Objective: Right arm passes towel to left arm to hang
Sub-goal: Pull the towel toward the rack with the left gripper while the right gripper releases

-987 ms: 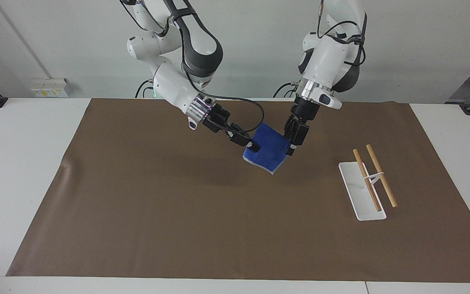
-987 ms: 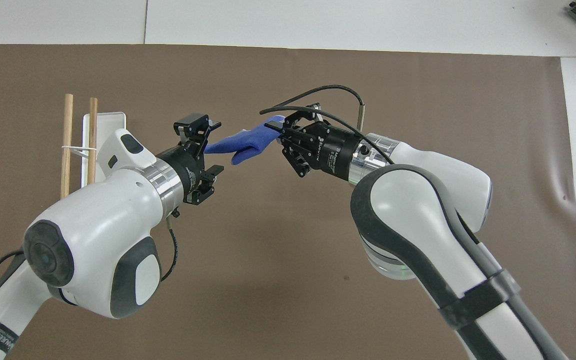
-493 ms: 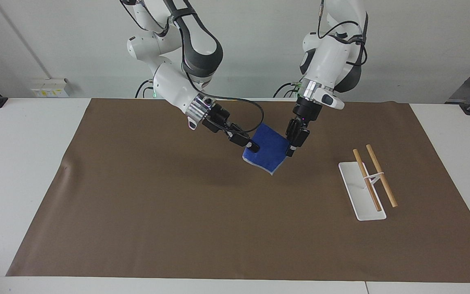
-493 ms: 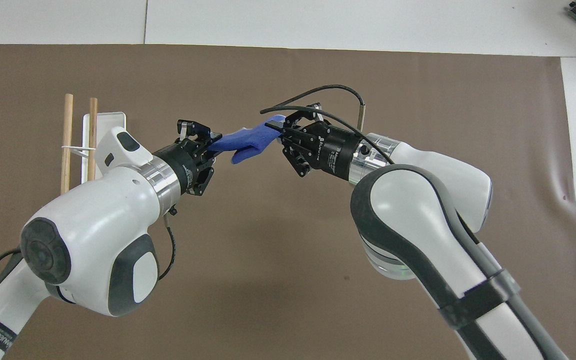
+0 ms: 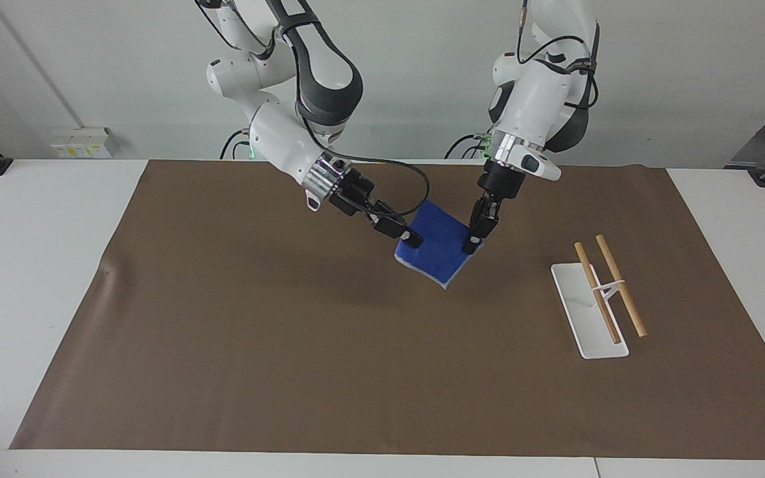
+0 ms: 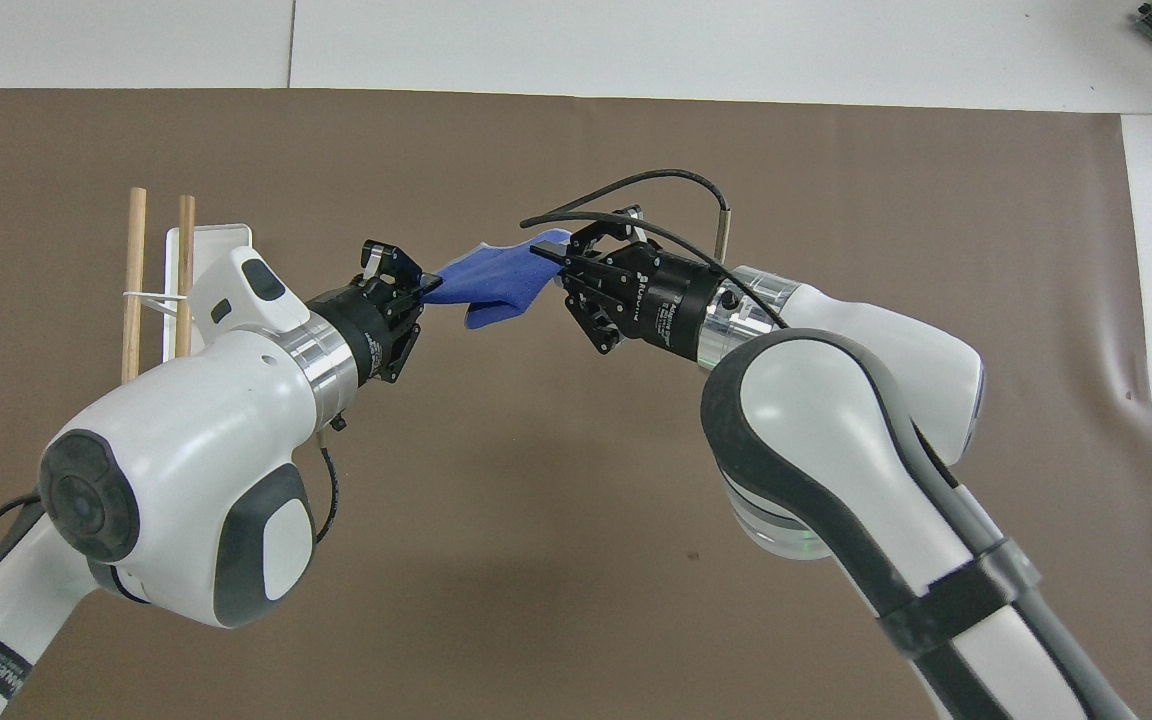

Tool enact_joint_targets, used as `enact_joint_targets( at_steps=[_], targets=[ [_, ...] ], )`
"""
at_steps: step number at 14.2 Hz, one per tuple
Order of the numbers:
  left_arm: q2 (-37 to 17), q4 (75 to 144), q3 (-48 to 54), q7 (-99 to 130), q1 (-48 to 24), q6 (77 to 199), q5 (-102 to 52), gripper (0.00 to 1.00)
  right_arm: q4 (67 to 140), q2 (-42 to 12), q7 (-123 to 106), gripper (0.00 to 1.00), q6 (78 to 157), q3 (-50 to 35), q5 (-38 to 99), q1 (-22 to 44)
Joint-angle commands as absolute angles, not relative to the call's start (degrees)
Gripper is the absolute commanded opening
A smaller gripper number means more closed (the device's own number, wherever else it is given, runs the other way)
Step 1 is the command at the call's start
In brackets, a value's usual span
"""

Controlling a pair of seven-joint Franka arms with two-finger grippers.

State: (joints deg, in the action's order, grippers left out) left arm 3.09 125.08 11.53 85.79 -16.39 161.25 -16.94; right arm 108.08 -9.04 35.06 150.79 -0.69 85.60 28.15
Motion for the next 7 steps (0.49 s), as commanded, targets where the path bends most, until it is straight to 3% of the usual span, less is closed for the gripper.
enact_joint_targets(
  at_steps=[1, 2, 7],
  targets=[
    [2.5, 124.3, 11.8, 79.0, -12.8, 161.2, -17.4, 0.00, 107.8, -9.4, 32.9, 0.92, 151.9, -1.1, 85.3, 27.9],
    [2.5, 124.2, 11.8, 76.6, -11.6, 161.4, -17.4, 0.00, 108.5, -9.4, 29.1, 1.00, 152.9, -1.1, 83.3, 27.9],
    [0.6, 121.9, 11.8, 63.0, -4.6, 161.8, -17.4, 0.00, 112.1, -9.5, 15.5, 1.00, 155.8, -0.6, 63.5, 25.5]
  ],
)
